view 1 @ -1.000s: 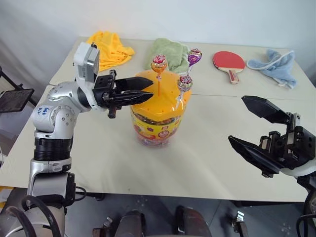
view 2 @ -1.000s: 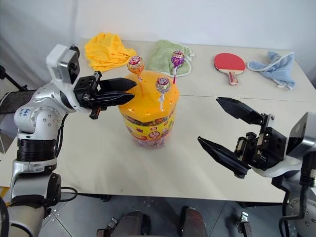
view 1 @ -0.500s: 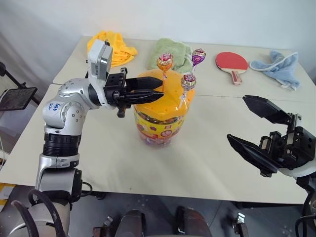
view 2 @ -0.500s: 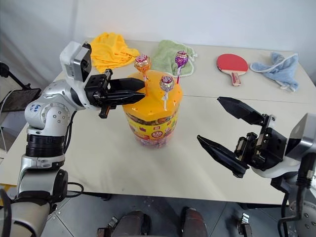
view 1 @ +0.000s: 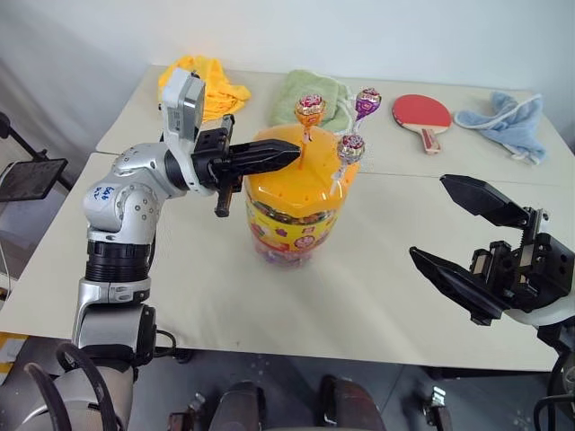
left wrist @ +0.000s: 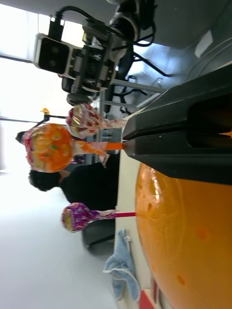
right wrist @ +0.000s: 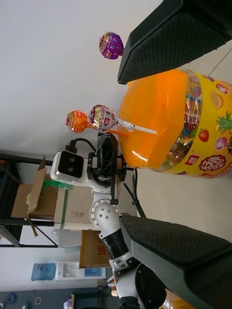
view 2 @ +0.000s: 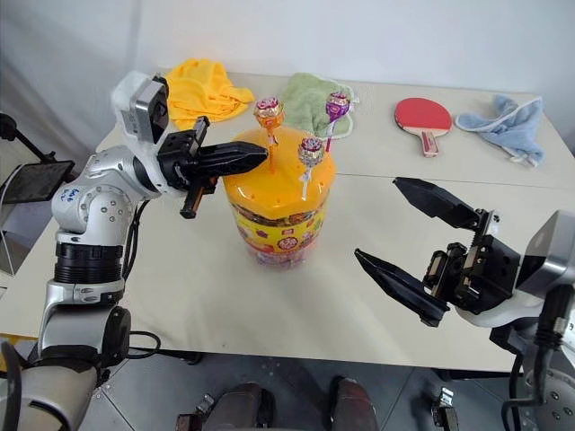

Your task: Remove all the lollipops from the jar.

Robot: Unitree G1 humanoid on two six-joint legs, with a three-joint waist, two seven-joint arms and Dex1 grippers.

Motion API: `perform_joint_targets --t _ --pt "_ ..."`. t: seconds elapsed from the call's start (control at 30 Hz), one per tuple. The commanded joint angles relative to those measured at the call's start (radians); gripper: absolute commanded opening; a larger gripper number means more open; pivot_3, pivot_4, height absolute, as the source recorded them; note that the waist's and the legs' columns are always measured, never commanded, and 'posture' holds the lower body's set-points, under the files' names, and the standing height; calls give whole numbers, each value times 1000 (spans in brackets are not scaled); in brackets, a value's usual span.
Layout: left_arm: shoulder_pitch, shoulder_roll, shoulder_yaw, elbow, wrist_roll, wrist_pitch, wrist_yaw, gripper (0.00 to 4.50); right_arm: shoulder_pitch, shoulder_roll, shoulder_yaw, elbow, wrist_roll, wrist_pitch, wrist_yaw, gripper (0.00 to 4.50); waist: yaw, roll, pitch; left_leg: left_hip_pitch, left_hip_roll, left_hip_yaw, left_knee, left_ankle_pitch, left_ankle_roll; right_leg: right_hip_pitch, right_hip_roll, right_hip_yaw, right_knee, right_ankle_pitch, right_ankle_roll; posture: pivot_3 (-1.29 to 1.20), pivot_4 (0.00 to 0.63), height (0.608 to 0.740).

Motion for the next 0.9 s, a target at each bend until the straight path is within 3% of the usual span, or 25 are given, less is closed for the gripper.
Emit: perform_joint_targets --t 0.03,0.27,0.6,0.7,0.87,0.9 --pt "-26 16 7 -25 -18 32 5 197 3 5 -26 -20 5 -20 -2 4500 -1 0 0 0 0 0 0 0 0 0 0 0 0 0 0 0 150 740" --pt "-28 13 -16 -58 15 1 -3 2058 1 -3 -27 -18 17 -14 3 4500 1 0 0 0 0 0 0 0 0 0 0 0 0 0 0 0 150 740" --pt "-40 11 -51 -64 19 10 -21 2058 3 -1 -27 -21 14 -14 0 4500 2 0 0 0 0 0 0 0 0 0 0 0 0 0 0 0 150 740" --pt "-46 12 -45 -45 13 10 -31 1480 5 -1 -30 -25 11 -15 -5 4500 1 0 0 0 0 0 0 0 0 0 0 0 0 0 0 0 150 740" --pt "-55 -9 -21 -24 0 15 2 21 -1 -2 -30 -19 8 -18 -6 4500 1 0 0 0 0 0 0 0 0 0 0 0 0 0 0 0 150 740" --pt "-60 -18 -10 -16 -5 19 19 21 -4 -2 -29 -17 7 -18 -6 4500 1 0 0 0 0 0 0 0 0 0 0 0 0 0 0 0 150 740"
